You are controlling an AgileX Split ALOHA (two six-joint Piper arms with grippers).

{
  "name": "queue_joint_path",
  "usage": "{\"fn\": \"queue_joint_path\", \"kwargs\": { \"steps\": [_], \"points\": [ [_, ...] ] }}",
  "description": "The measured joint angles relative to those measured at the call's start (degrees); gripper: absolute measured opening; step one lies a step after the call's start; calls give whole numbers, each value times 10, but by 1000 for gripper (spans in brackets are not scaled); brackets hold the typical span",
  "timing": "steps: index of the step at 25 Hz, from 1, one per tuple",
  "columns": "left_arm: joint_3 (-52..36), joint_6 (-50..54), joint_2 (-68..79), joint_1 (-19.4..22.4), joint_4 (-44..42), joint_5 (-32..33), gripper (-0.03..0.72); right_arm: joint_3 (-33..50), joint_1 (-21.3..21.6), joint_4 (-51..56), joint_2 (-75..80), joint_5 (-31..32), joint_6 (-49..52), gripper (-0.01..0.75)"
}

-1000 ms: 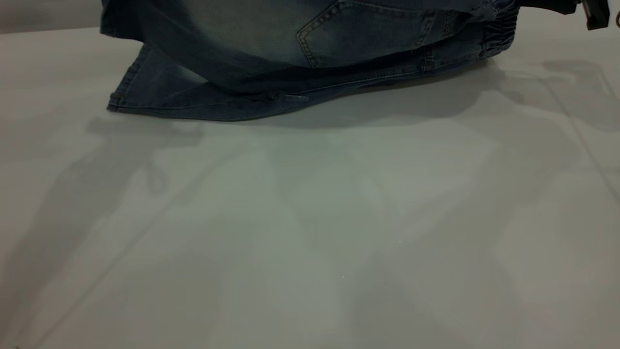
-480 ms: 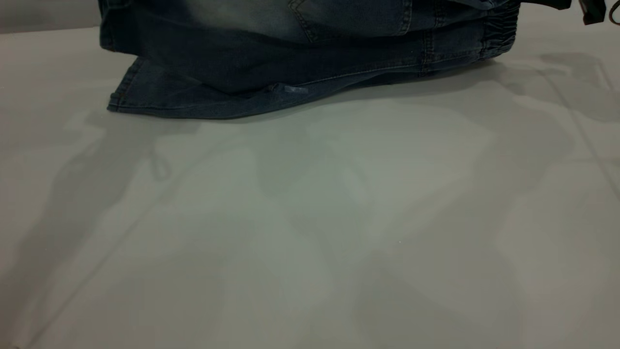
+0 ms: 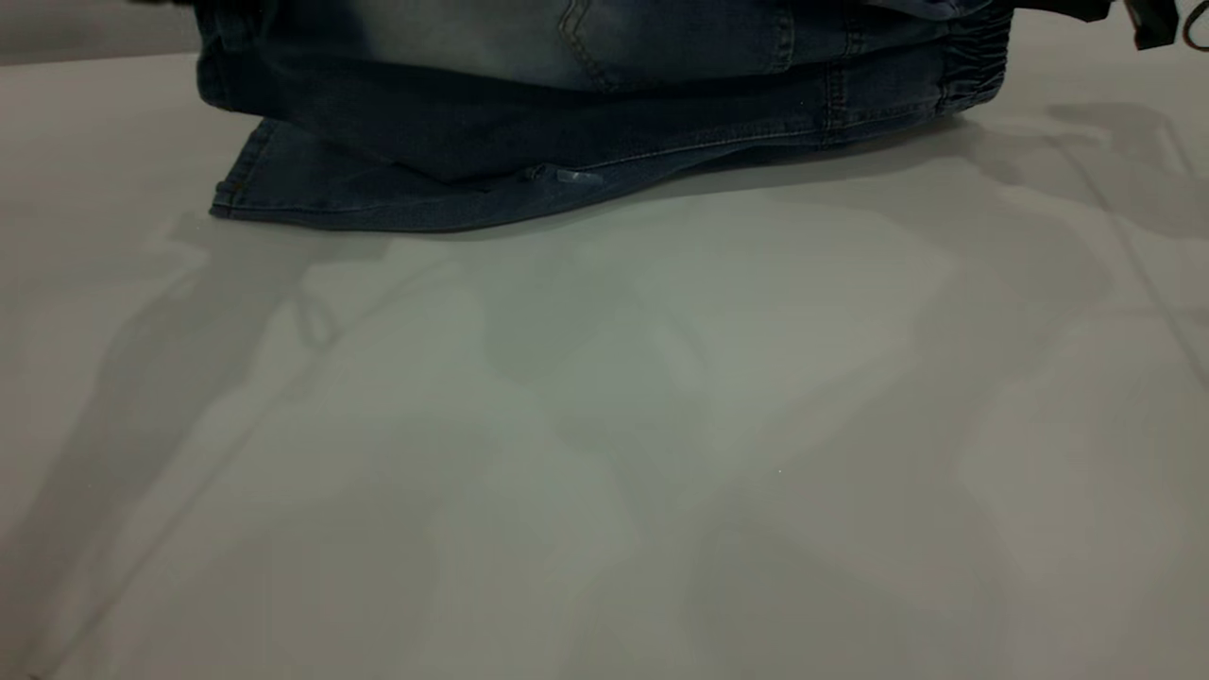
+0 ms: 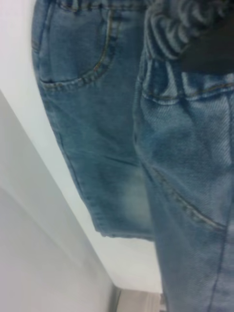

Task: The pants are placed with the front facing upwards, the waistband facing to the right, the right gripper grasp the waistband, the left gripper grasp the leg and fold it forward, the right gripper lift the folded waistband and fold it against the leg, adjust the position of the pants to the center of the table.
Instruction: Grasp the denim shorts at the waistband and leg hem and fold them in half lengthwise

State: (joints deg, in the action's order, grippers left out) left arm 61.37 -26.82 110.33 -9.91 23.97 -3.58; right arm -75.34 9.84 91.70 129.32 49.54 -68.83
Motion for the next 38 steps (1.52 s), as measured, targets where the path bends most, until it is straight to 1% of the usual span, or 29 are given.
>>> {"fn": "queue_joint_path", "kwargs": {
  "steps": [4,10,13,15,16,18,21,23,26,28,30,35,38],
  "points": [
    [0,0,4,0,0,-16,40,1,-12,19,0,-15,-18,35],
    [0,0,4,0,0,-21,40,1,-24,30,0,-36,-25,40],
    [0,0,4,0,0,-27,40,1,-25,34,0,-37,-31,66],
    [0,0,4,0,0,-28,40,1,-25,39,0,-37,-33,111],
    [0,0,4,0,0,-28,40,1,-25,44,0,-37,-33,147],
    [0,0,4,0,0,-28,41,1,-25,53,0,-36,-33,233],
    [0,0,4,0,0,-30,41,1,-25,60,0,-39,-33,384],
    [0,0,4,0,0,-33,41,1,-25,62,0,-47,-33,462],
    [0,0,4,0,0,-46,41,1,-25,62,0,-55,-33,541],
    [0,0,4,0,0,-50,41,1,-25,62,0,-63,-33,566],
    [0,0,4,0,0,-50,41,1,-25,62,0,-67,-33,573],
    [0,0,4,0,0,-65,41,1,-25,60,0,-65,-33,575],
    [0,0,6,0,0,-72,41,1,-25,58,0,-50,-33,575]
  ]
}}
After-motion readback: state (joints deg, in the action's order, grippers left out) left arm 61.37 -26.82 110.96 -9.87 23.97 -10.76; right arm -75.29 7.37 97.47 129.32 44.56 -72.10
